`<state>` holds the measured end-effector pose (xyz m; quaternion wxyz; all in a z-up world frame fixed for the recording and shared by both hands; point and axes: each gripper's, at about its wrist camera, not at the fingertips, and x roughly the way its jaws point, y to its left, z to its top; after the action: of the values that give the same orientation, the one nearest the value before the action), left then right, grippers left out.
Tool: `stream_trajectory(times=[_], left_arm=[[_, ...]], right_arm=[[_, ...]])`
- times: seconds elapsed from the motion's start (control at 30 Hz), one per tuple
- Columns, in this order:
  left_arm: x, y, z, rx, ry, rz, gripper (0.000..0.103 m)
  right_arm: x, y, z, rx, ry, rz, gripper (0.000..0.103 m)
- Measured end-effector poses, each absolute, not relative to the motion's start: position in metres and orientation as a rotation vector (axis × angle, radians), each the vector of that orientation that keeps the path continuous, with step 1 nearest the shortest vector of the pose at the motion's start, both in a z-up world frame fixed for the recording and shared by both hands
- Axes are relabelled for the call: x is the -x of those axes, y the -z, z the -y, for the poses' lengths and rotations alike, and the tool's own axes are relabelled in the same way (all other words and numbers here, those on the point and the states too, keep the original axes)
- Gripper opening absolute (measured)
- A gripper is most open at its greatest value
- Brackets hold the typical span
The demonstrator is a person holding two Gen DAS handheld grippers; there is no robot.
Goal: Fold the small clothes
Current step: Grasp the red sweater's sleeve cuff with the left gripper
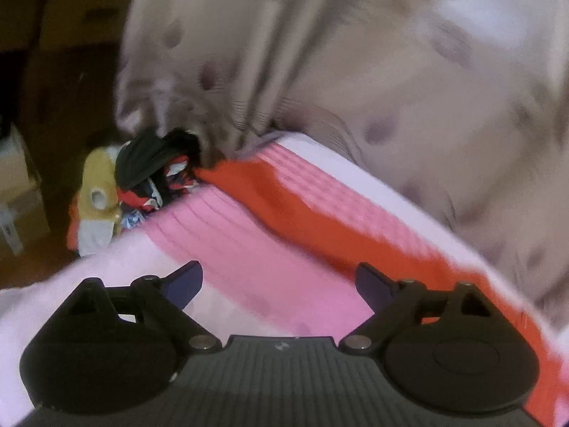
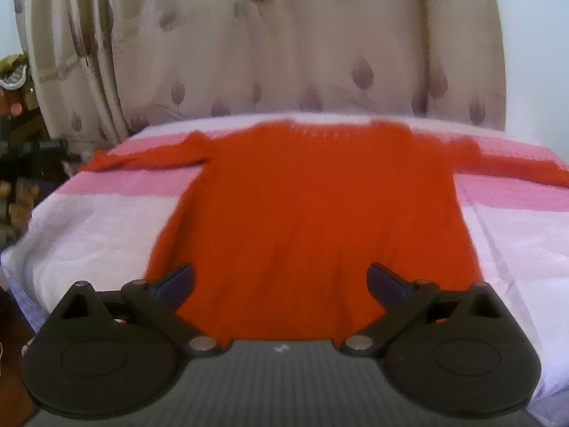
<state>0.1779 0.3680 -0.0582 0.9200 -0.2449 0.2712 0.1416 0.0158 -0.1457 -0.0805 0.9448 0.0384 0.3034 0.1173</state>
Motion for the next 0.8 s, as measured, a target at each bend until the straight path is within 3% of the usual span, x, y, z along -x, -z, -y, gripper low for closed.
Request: stream_trajectory(times=[0.13, 0.2, 0.27, 0.5, 0.53, 0.6, 0.67, 0.8], left_arm=[[-0.217, 0.065, -0.419, 0.510, -0.343, -0.585, 0.087], [-0.237, 0.071, -0.435, 0.520, -0.366, -0.611, 0.074], [-0.251, 0.076, -0.445, 0.535, -0.385, -0.638, 0.069], [-0.291, 0.096, -0.461, 0.610, -0.407, -0.667, 0.066], [-0.294, 0.098, -0.462, 0.624, -0.393, -0.660, 0.059], [-0.298, 0.096, -0.462, 0.633, -0.398, -0.631, 0.029], [-0.299, 0.087, -0.457, 0.600, -0.432, -0.598, 0.007], [-0.292, 0.057, -0.432, 0.517, -0.452, -0.539, 0.003]], right_arm=[[-0.025, 0.089, 0.144, -0.072, -0.230, -0.653, 0.103], [-0.029, 0.092, 0.144, -0.076, -0.220, -0.669, 0.103], [-0.032, 0.095, 0.143, -0.077, -0.211, -0.683, 0.103], [-0.044, 0.102, 0.140, -0.068, -0.194, -0.728, 0.103], [-0.045, 0.103, 0.140, -0.066, -0.194, -0.731, 0.103], [-0.048, 0.104, 0.140, -0.064, -0.193, -0.736, 0.103], [-0.050, 0.104, 0.140, -0.068, -0.192, -0.739, 0.103], [-0.052, 0.105, 0.142, -0.076, -0.190, -0.738, 0.103]])
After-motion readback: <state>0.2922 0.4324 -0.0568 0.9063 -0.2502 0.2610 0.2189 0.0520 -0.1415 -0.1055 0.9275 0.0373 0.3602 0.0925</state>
